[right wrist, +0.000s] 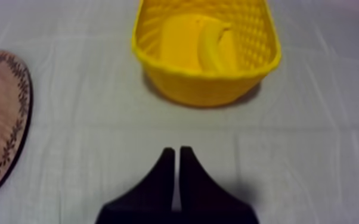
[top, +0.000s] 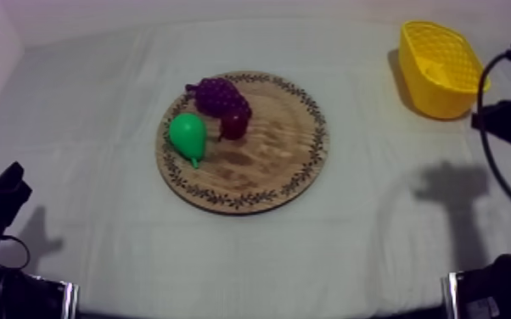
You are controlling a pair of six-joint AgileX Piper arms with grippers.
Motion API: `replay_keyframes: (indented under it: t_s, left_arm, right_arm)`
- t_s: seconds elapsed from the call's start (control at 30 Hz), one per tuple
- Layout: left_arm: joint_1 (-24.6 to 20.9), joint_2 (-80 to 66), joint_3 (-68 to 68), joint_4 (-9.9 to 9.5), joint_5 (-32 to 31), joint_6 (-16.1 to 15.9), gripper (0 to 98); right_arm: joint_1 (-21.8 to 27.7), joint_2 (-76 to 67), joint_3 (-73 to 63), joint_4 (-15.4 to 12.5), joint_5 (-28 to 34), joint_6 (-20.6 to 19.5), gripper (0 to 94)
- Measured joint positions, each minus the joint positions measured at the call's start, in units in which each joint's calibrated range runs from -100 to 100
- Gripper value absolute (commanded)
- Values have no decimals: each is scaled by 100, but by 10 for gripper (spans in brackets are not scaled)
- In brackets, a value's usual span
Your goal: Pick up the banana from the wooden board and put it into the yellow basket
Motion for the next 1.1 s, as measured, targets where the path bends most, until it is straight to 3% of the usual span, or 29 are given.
replay_keyframes:
  t_s: [0.57,0.9,1.1]
  left_arm:
    - [0,0,0,0,0,0,1]
    - [0,0,0,0,0,0,1]
    - [0,0,0,0,0,0,1]
  right_arm:
    - [85,-3322,2126,-314,803,404,5]
    - [100,-4573,2281,69,1217,-102,5]
    - [81,-4838,2290,120,1275,-159,5]
